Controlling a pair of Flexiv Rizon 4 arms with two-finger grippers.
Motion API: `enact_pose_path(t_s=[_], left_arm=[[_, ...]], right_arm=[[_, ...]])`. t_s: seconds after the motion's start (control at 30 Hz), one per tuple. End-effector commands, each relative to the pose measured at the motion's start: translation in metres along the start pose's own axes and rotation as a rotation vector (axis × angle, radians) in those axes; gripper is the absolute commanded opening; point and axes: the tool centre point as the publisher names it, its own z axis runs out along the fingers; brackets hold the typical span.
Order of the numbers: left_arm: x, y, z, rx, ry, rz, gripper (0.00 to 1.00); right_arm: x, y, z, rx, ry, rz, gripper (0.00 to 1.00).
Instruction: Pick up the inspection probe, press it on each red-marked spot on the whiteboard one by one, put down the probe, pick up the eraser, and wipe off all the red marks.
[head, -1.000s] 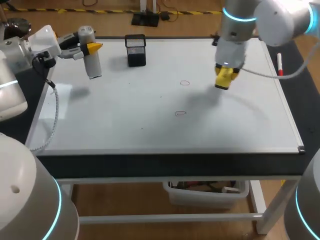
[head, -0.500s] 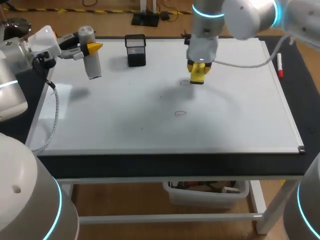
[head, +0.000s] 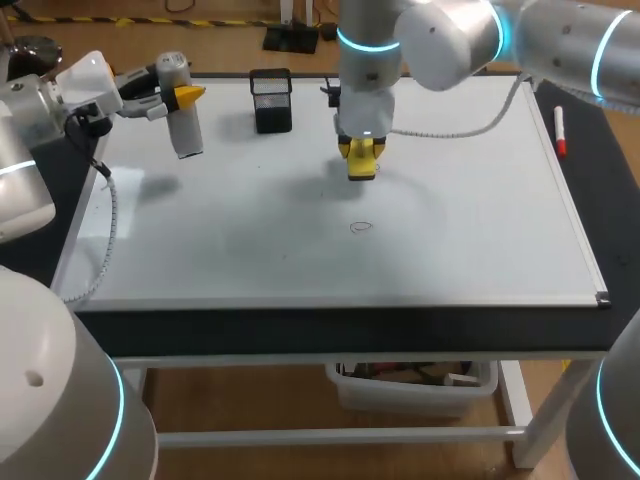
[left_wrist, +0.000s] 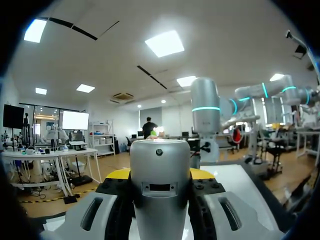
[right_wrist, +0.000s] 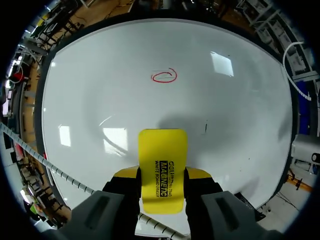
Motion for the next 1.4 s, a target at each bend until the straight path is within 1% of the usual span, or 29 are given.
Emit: enact_pose_path(t_s=[0.03, 0.7, 1.0, 1.4], left_arm=[[0.0, 0.0, 0.001, 0.003, 0.0, 0.002, 0.0], [0.0, 0.0, 0.001, 0.003, 0.0, 0.002, 0.0], [0.0, 0.0, 0.001, 0.003, 0.0, 0.002, 0.0], [0.0, 0.0, 0.001, 0.003, 0.0, 0.002, 0.0]], right_arm=[[-0.005, 0.0, 0.009, -0.007, 0.01, -0.01, 0.0], [0.003, 0.003, 0.025, -0.052, 0.014, -0.011, 0.0], [0.009, 0.0, 0.032, -0.067, 0.019, -0.013, 0.0], [0.026, -0.004, 0.037, -0.088, 0.015, 0.022, 0.0]])
